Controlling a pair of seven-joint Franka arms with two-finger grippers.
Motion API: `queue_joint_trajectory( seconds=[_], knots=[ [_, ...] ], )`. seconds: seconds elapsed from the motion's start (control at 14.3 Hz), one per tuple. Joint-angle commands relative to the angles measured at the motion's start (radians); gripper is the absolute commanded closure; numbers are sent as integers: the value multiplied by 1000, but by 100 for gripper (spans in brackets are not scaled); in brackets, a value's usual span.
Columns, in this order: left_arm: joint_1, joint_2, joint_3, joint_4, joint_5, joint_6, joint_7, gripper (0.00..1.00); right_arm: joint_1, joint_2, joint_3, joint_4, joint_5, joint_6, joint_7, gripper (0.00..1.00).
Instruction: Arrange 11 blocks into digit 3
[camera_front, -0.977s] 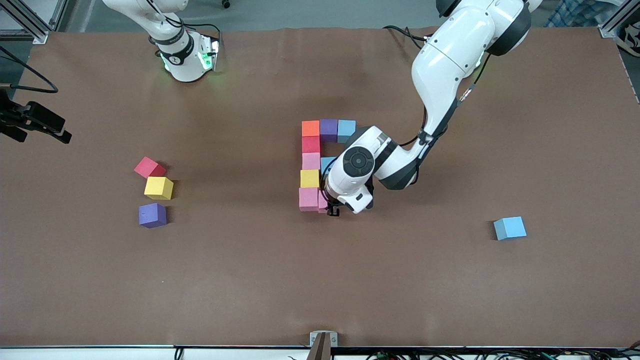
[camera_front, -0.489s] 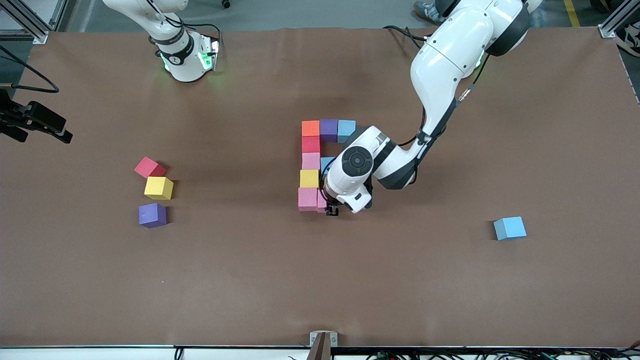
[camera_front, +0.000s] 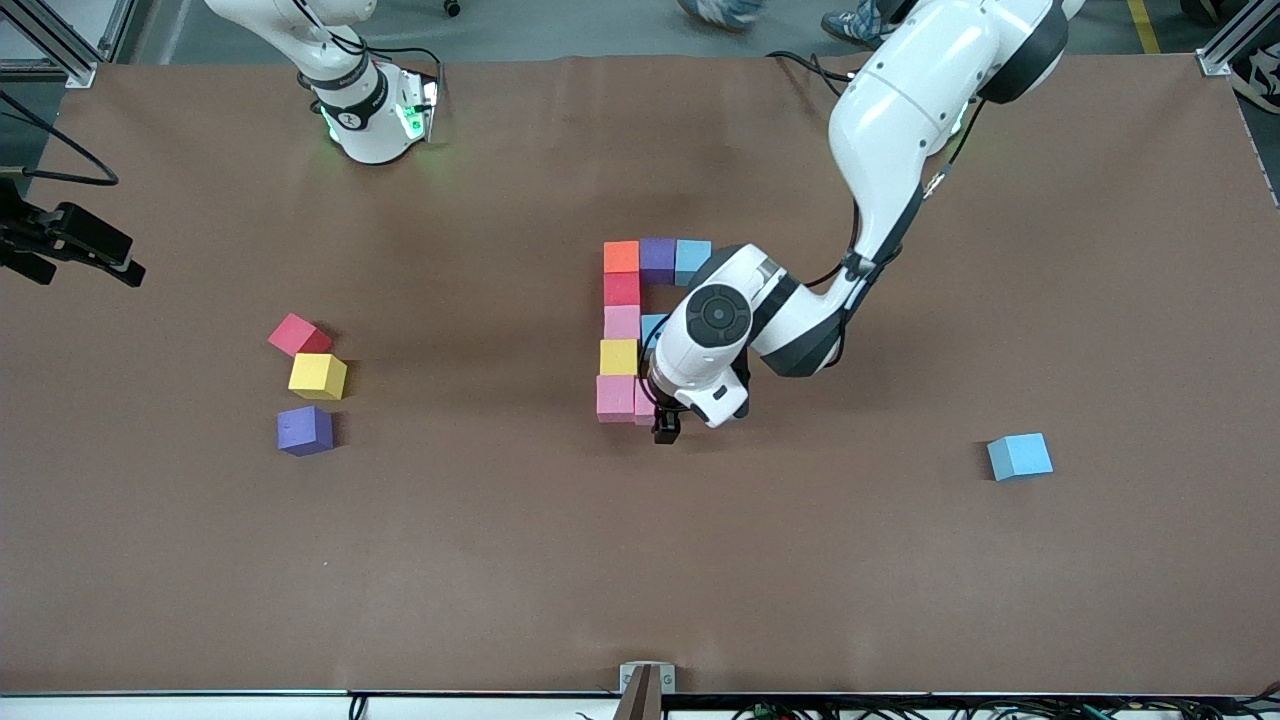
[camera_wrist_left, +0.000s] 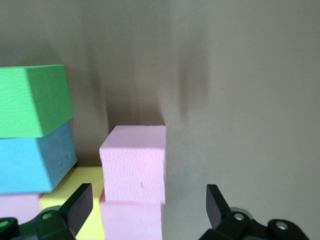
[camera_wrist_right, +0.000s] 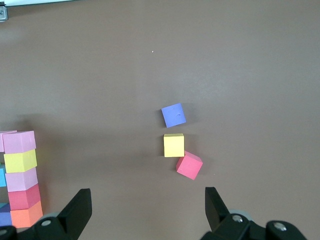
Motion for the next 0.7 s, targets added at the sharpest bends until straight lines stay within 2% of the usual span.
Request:
queue_joint_trajectory(
  seconds=[0.0,0.35,0.63],
  knots=[
    [24,-131,12,-26,24,-104,22,0,-15,-9,13,-3,-4,0,-13,0],
    [192,-227,12,-89,104,-283,423,0,-15,-9,14,-3,-6,1,-13,0],
    [369,-219,9,-100,109,-311,866,0,-13,-9,14,-3,-7,3,-13,0]
  ],
)
